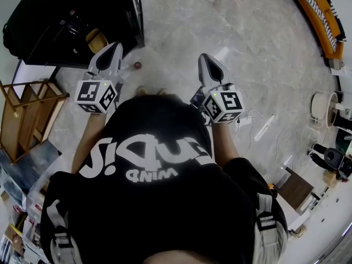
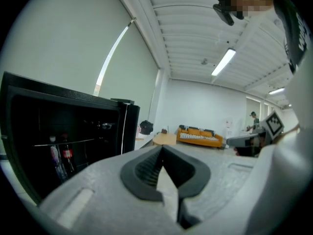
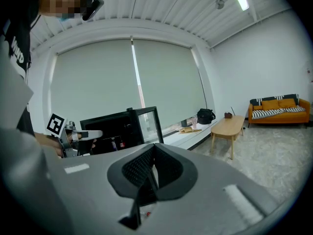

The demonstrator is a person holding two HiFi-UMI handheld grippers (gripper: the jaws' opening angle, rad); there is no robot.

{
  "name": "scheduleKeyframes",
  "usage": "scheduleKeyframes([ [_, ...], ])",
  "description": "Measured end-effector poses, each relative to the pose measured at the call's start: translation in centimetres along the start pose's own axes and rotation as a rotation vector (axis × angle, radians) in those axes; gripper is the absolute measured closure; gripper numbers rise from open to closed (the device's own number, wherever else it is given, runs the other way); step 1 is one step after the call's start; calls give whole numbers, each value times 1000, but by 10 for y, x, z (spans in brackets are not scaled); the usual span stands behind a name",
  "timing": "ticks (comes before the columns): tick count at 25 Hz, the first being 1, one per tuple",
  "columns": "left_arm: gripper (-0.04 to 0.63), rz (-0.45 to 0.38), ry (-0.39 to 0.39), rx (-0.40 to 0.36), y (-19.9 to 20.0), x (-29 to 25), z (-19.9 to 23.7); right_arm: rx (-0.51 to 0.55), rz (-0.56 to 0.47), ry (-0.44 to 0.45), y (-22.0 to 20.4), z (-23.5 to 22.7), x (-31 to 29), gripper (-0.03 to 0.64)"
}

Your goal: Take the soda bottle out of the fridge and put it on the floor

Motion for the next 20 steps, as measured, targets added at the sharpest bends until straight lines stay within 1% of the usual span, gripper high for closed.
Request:
scheduleKeyframes([
  [20, 594, 21, 1, 20, -12, 6, -5, -8, -15, -17, 0, -11, 3, 617],
])
Point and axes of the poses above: the fingertips, and each gripper's own axes: x backward along the fingers, z to its left, y out of its top, the point moved 2 cm from there along x, backward along the fingers, and after that the axes turned 10 degrees about -y, right-handed, at the moved point
